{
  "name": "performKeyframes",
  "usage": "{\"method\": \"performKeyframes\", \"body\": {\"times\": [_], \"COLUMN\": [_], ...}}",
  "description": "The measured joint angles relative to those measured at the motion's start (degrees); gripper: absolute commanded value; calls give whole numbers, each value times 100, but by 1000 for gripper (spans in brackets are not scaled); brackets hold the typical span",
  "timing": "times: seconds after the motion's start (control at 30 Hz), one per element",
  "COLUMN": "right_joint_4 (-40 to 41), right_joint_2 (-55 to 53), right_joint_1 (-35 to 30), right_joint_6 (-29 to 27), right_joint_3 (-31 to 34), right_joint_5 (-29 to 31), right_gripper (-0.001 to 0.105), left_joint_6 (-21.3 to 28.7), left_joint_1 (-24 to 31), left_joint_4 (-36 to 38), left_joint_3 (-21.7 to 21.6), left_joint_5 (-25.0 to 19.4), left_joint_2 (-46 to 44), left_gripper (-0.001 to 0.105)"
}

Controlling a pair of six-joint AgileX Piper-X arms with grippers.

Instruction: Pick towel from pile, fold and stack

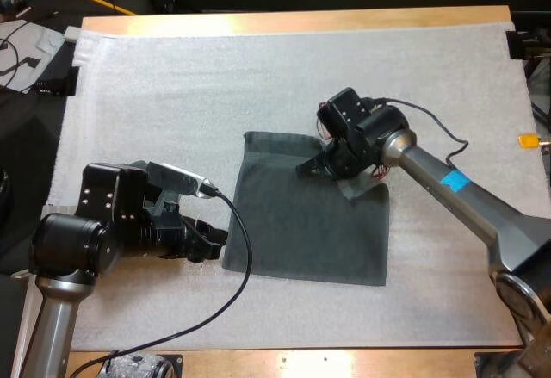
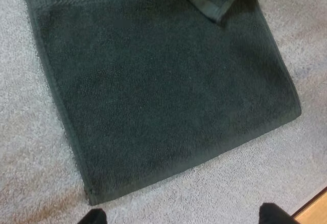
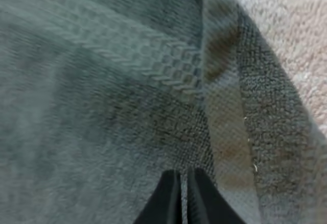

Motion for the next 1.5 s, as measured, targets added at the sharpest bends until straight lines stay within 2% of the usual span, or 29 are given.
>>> {"method": "performKeyframes", "body": {"times": [0.3, 0.47, 0.5, 0.83, 1.0, 1.27, 1.5], "right_joint_4": [-179, -438, -638, -1325, -1883, -2004, -1651], "right_joint_2": [643, 753, 753, 861, 880, 584, 53], "right_joint_1": [-27, -92, -172, -198, -423, -582, -566], "right_joint_6": [-12, 277, 477, 955, 1290, 1270, 932], "right_joint_3": [74, 74, 51, 21, -107, -312, -359], "right_joint_5": [209, 406, 533, 889, 1367, 1637, 1668], "right_gripper": [0, 0, 0, 0, 0, 0, 0], "left_joint_6": [0, 0, 0, 0, 0, 0, 0], "left_joint_1": [0, 0, 0, 0, 0, 0, 0], "left_joint_4": [0, 16, 45, 45, 45, 45, 45], "left_joint_3": [0, 0, 0, 0, 0, 0, 0], "left_joint_5": [0, 0, 0, 0, 10, 10, 10], "left_joint_2": [0, 0, 0, 0, 0, 0, 0], "left_gripper": [58, 58, 58, 58, 58, 58, 58]}}
